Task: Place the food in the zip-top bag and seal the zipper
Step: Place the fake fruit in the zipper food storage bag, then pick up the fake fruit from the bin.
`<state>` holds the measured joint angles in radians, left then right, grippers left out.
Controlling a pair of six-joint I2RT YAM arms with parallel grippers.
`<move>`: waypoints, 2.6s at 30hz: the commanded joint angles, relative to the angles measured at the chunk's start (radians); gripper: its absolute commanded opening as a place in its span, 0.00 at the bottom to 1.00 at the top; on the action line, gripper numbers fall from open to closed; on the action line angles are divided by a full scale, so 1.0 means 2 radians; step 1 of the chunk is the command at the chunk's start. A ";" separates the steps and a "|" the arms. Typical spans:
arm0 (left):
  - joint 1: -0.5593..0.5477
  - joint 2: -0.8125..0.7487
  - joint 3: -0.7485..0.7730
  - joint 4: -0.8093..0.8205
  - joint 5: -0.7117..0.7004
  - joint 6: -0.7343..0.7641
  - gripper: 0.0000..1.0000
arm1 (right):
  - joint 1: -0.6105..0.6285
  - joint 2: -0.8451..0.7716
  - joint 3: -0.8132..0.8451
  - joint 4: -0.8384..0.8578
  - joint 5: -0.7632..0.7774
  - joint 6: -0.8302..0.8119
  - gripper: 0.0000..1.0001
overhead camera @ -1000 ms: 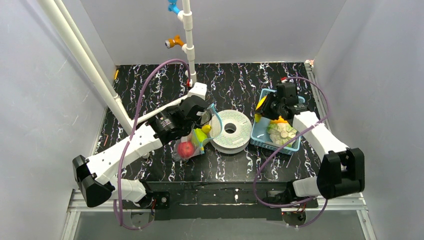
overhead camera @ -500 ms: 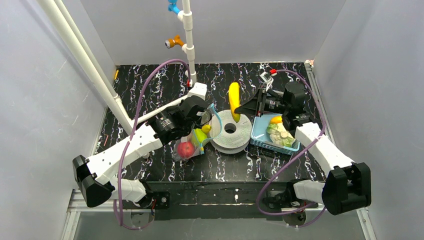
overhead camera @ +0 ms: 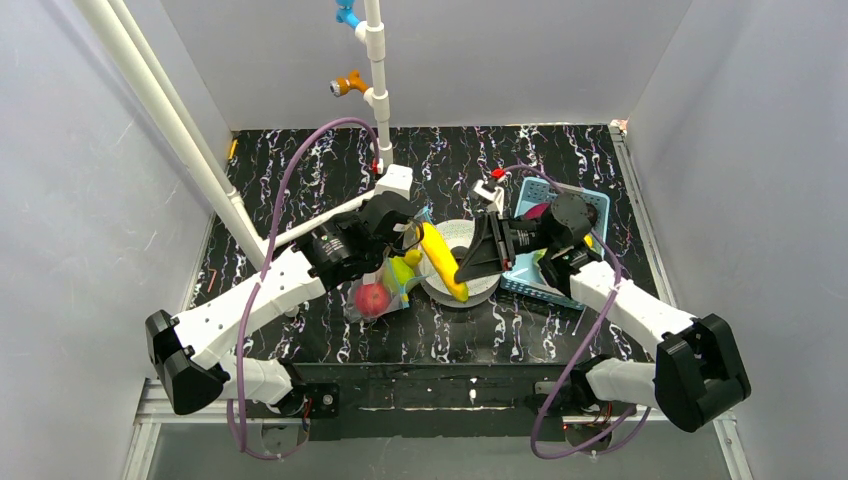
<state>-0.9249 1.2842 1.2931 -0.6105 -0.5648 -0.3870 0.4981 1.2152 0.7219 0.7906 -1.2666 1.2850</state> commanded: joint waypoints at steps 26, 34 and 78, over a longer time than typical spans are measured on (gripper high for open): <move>0.002 -0.026 -0.011 0.003 -0.004 -0.011 0.00 | 0.032 0.244 0.065 0.304 0.064 0.246 0.13; 0.002 -0.025 -0.009 0.002 -0.001 -0.010 0.00 | 0.034 0.217 0.075 0.115 0.089 0.134 0.28; 0.002 -0.033 -0.019 0.004 -0.005 0.002 0.00 | -0.066 0.005 0.266 -0.665 0.665 -0.353 0.76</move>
<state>-0.9241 1.2598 1.2654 -0.6025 -0.5499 -0.3934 0.4003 1.2296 1.2201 -0.4116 -0.3328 0.5741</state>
